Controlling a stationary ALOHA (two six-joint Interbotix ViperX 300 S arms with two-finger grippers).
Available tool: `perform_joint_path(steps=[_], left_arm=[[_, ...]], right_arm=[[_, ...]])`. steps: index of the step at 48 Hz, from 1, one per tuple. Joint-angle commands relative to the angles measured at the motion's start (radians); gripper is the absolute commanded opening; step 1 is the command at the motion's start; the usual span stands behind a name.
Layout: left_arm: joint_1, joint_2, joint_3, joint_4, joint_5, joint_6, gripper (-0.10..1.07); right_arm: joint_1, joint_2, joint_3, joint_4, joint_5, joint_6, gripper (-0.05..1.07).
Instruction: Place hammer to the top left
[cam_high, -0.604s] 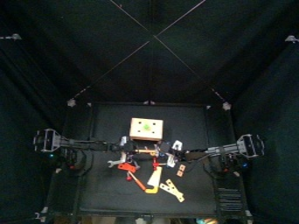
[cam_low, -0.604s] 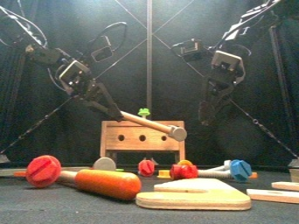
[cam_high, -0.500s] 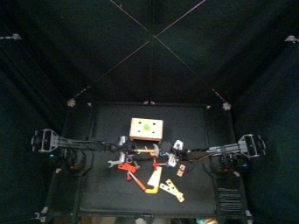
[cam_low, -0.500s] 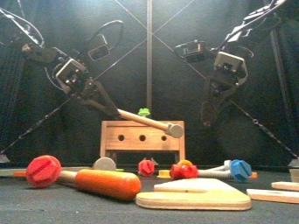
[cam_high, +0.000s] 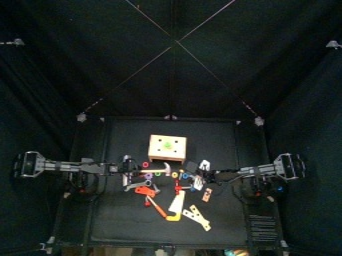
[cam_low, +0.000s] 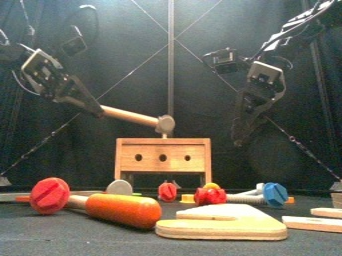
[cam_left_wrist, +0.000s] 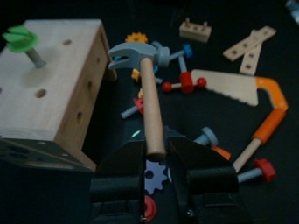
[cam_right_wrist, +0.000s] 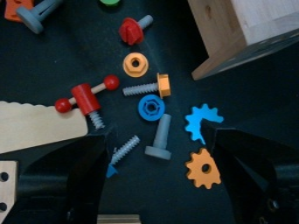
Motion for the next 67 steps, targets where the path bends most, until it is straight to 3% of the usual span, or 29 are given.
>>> perform_joint_path(steps=[1, 8, 18, 25, 31, 43, 57, 67], left_arm=[[0.021, -0.110, 0.035, -0.038, -0.057, 0.003, 0.47], [0.114, -0.221, 0.129, -0.158, -0.104, 0.000, 0.47], [0.264, -0.249, 0.189, -0.371, -0.115, 0.006, 0.47], [0.400, -0.245, 0.209, -0.430, -0.109, 0.006, 0.47], [0.476, -0.244, 0.213, -0.440, -0.098, 0.003, 0.47], [0.630, -0.176, 0.241, -0.561, -0.058, 0.003, 0.47], [0.666, -0.054, 0.245, -0.707, -0.031, 0.003, 0.47], [0.667, -0.028, 0.247, -0.749, -0.061, 0.003, 0.48]], right_arm=[[-0.008, -0.028, -0.009, 0.000, -0.005, 0.002, 1.04], [-0.021, -0.020, -0.012, 0.000, -0.020, 0.002, 1.04], [-0.031, -0.006, -0.017, 0.009, -0.041, 0.002, 1.04], [-0.032, 0.006, -0.021, 0.023, -0.041, 0.002, 1.04], [-0.032, 0.023, -0.028, 0.025, -0.041, 0.002, 1.04], [-0.041, 0.060, -0.055, 0.020, -0.041, -0.002, 1.04], [-0.051, 0.063, -0.060, 0.020, -0.040, -0.002, 1.04], [-0.054, 0.064, -0.058, 0.020, -0.041, -0.002, 1.04]])
